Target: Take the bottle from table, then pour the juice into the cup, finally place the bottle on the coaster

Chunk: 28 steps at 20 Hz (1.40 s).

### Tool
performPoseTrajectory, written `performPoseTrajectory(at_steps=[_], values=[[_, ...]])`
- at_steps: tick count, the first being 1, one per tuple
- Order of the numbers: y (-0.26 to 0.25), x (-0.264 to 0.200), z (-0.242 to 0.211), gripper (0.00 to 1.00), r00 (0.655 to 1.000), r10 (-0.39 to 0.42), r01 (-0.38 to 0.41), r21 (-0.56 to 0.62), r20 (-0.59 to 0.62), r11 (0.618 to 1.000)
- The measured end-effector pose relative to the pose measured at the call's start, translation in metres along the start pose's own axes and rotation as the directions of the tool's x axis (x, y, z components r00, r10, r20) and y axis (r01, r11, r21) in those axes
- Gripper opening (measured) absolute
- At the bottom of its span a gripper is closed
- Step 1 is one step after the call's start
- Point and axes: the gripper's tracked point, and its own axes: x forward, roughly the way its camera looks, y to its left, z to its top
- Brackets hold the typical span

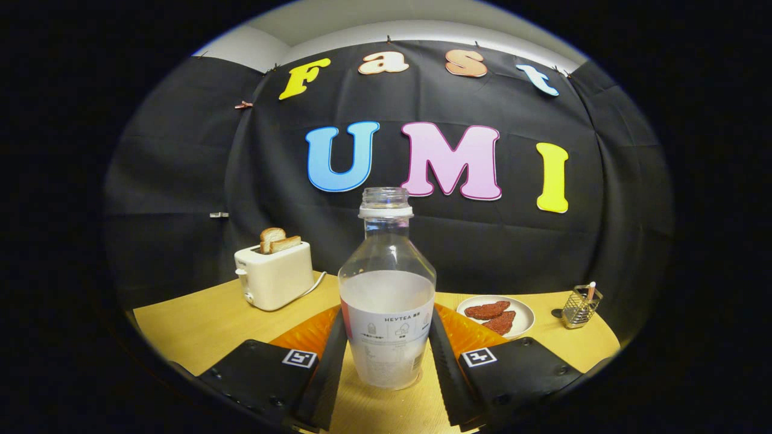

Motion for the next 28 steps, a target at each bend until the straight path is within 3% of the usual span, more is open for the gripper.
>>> performPoseTrajectory(at_steps=[11, 23, 27, 28], values=[[-0.018, 0.064, -0.082, 0.73, 0.999, -0.023, 0.023, 0.002, -0.042, 1.0], [-0.021, 0.07, -0.1, 0.74, 1.0, -0.018, 0.019, 0.027, -0.018, 0.999], [-0.017, 0.069, -0.105, 0.78, 0.999, 0.004, -0.001, 0.092, -0.039, 0.996], [-0.018, 0.07, -0.106, 0.94, 0.999, -0.003, 0.008, 0.108, -0.047, 0.994]])
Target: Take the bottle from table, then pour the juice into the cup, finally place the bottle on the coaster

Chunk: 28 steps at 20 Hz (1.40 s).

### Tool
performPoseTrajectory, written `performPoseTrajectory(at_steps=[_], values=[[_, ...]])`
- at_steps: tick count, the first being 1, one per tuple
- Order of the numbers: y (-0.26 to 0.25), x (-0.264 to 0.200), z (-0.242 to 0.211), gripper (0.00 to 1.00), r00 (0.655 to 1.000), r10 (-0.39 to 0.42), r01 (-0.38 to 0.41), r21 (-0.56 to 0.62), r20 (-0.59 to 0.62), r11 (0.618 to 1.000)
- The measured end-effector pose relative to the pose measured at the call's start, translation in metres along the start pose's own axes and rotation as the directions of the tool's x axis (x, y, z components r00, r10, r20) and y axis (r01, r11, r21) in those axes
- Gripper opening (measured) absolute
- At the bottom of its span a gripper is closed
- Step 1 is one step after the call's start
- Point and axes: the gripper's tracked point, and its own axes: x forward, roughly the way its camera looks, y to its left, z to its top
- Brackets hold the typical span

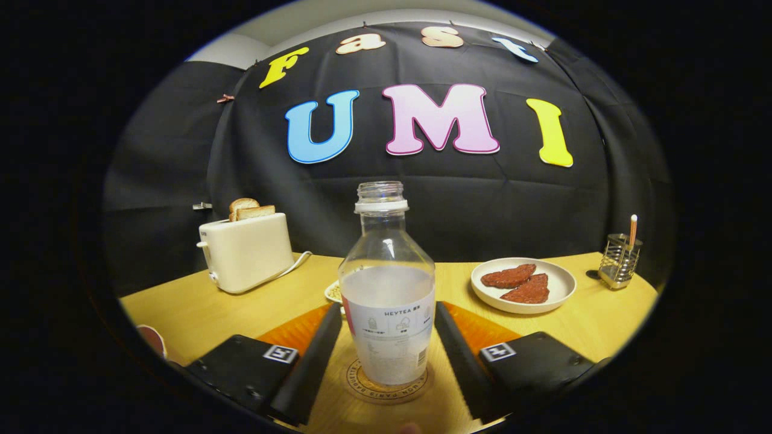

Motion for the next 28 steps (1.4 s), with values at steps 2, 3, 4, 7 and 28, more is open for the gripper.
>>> performPoseTrajectory(at_steps=[2, 3, 4, 7, 28], values=[[-0.004, -0.002, -0.001, 0.96, 1.0, -0.013, 0.013, -0.004, -0.007, 1.0], [-0.004, -0.004, 0.0, 0.96, 1.0, -0.015, 0.015, -0.012, -0.01, 1.0], [-0.004, -0.006, 0.0, 0.97, 1.0, -0.015, 0.015, -0.013, -0.015, 1.0], [-0.002, -0.019, 0.007, 0.98, 1.0, -0.012, 0.012, -0.002, -0.01, 1.0], [-0.056, -0.21, 0.211, 0.97, 0.977, -0.186, 0.195, -0.088, 0.1, 0.977]])
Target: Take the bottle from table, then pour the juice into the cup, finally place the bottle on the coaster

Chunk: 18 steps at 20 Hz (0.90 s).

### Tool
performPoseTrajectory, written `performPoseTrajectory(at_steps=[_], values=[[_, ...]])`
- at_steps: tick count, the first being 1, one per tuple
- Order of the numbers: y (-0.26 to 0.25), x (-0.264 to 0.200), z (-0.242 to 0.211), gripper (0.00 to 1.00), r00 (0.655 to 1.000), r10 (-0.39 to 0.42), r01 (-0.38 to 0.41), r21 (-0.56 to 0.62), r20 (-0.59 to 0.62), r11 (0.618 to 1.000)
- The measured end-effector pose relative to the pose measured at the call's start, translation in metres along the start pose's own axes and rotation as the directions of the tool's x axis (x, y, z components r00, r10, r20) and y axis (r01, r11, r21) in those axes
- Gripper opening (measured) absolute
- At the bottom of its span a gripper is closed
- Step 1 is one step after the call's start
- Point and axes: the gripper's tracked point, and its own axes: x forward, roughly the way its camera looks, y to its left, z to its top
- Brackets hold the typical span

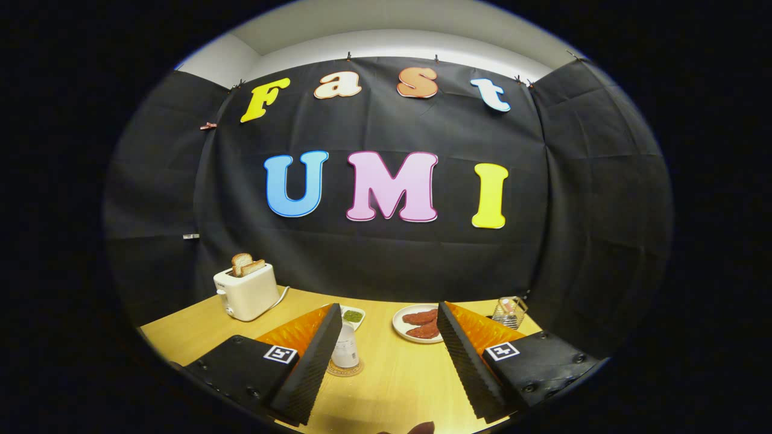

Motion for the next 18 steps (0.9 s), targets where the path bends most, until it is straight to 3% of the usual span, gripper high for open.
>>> performPoseTrajectory(at_steps=[9, 13, 18], values=[[-0.059, -0.059, 0.022, 0.98, 0.999, -0.051, 0.051, -0.078, 0.004, 0.996], [-0.081, -0.062, 0.035, 0.97, 0.996, -0.072, 0.075, -0.046, 0.056, 0.996], [-0.092, -0.055, 0.031, 0.97, 0.998, -0.033, 0.037, -0.077, 0.055, 0.996]])
